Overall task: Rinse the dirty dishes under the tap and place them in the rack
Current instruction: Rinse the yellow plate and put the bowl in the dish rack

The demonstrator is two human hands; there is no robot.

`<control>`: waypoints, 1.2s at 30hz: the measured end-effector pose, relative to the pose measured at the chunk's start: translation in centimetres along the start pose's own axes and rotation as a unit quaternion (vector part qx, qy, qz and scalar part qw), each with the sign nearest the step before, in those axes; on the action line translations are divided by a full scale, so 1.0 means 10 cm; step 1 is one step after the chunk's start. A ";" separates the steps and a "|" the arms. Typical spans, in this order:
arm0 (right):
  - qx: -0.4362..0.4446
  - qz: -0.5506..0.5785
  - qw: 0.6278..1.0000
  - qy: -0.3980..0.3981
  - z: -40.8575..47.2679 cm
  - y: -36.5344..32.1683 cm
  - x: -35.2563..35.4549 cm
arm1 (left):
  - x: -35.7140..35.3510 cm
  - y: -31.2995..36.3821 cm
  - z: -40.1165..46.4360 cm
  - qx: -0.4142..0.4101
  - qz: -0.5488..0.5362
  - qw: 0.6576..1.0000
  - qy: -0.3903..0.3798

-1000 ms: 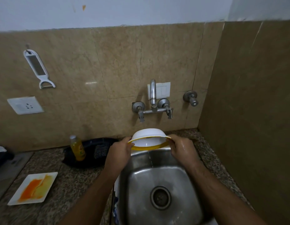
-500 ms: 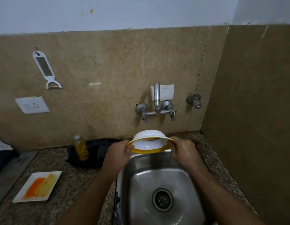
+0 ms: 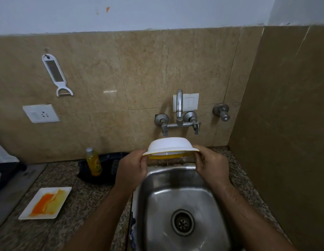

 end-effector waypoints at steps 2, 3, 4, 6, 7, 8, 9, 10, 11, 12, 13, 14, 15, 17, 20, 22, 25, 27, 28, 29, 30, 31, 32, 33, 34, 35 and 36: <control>0.005 -0.037 0.998 -0.046 -0.04 0.05 -0.06 | -0.02 -0.03 -0.02 0.003 0.013 0.999 -0.038; 0.011 -0.057 0.996 -0.069 -0.07 0.06 -0.10 | -0.04 -0.07 -0.02 0.015 0.013 0.997 -0.078; 0.011 -0.061 0.995 -0.077 -0.11 0.08 -0.13 | -0.06 -0.10 -0.05 0.024 0.015 0.994 -0.110; 0.002 -0.057 0.996 -0.067 -0.13 0.10 -0.17 | -0.10 -0.13 -0.05 0.028 0.036 0.991 -0.124; -0.006 -0.052 0.996 -0.065 -0.15 0.11 -0.17 | -0.11 -0.13 -0.05 0.033 0.044 0.990 -0.128; -0.007 -0.050 0.997 -0.063 -0.15 0.12 -0.18 | -0.12 -0.13 -0.05 0.036 0.046 0.989 -0.134; -0.001 -0.050 0.997 -0.057 -0.14 0.13 -0.18 | -0.13 -0.12 -0.06 0.036 0.047 0.989 -0.137; 0.005 -0.051 0.997 -0.052 -0.14 0.13 -0.18 | -0.14 -0.11 -0.08 0.034 0.054 0.988 -0.139; 0.005 -0.050 0.997 -0.052 -0.12 0.13 -0.18 | -0.15 -0.11 -0.09 0.037 0.063 0.987 -0.144; -0.001 -0.048 0.997 -0.058 -0.11 0.13 -0.18 | -0.16 -0.11 -0.09 0.039 0.067 0.986 -0.145; -0.004 -0.047 0.997 -0.061 -0.10 0.14 -0.18 | -0.16 -0.11 -0.08 0.040 0.069 0.986 -0.144; -0.003 -0.047 0.997 -0.059 -0.11 0.14 -0.18 | -0.17 -0.11 -0.09 0.038 0.071 0.987 -0.141; -0.003 -0.048 0.997 -0.058 -0.11 0.14 -0.18 | -0.17 -0.10 -0.09 0.039 0.075 0.986 -0.142; -0.002 -0.043 0.997 -0.067 -0.11 0.15 -0.18 | -0.16 -0.09 -0.08 0.037 0.087 0.986 -0.139; -0.007 -0.041 0.997 -0.068 -0.11 0.14 -0.19 | -0.15 -0.11 -0.06 0.027 0.085 0.988 -0.124; -0.011 -0.040 0.997 -0.063 -0.12 0.13 -0.19 | -0.15 -0.11 -0.06 0.026 0.079 0.990 -0.111; -0.002 -0.022 0.998 -0.053 -0.14 0.11 -0.16 | -0.14 -0.09 -0.07 0.029 0.063 0.994 -0.090; -0.002 -0.005 0.999 -0.052 -0.14 0.11 -0.16 | -0.15 -0.09 -0.09 0.038 0.057 0.995 -0.078; -0.004 0.001 0.999 -0.053 -0.14 0.11 -0.16 | -0.15 -0.09 -0.09 0.045 0.054 0.995 -0.074; -0.004 0.004 0.998 -0.056 -0.14 0.10 -0.15 | -0.14 -0.09 -0.09 0.051 0.049 0.995 -0.076; -0.004 0.005 0.998 -0.060 -0.14 0.09 -0.15 | -0.15 -0.09 -0.10 0.052 0.046 0.995 -0.078; -0.004 0.004 0.998 -0.063 -0.15 0.09 -0.15 | -0.15 -0.09 -0.10 0.051 0.046 0.995 -0.078; -0.005 0.000 0.998 -0.062 -0.14 0.08 -0.16 | -0.14 -0.09 -0.10 0.048 0.047 0.995 -0.077; -0.003 -0.004 0.998 -0.056 -0.14 0.08 -0.17 | -0.13 -0.09 -0.10 0.049 0.045 0.995 -0.076; -0.002 -0.010 0.999 -0.049 -0.15 0.09 -0.19 | -0.13 -0.12 -0.10 0.050 0.041 0.995 -0.079; -0.004 -0.020 0.998 -0.051 -0.17 0.10 -0.21 | -0.14 -0.14 -0.12 0.055 0.040 0.993 -0.095; -0.007 -0.030 0.997 -0.066 -0.16 0.10 -0.24 | -0.14 -0.15 -0.11 0.060 0.040 0.990 -0.118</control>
Point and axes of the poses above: each hand's wrist, its own z-axis towards the middle knuckle, its own x-axis out of the back of the hand, y = z × x, the point moved 1 cm from there along z, towards the middle knuckle, and after that the axes turned 4 degrees about y, right-handed, at the moved point
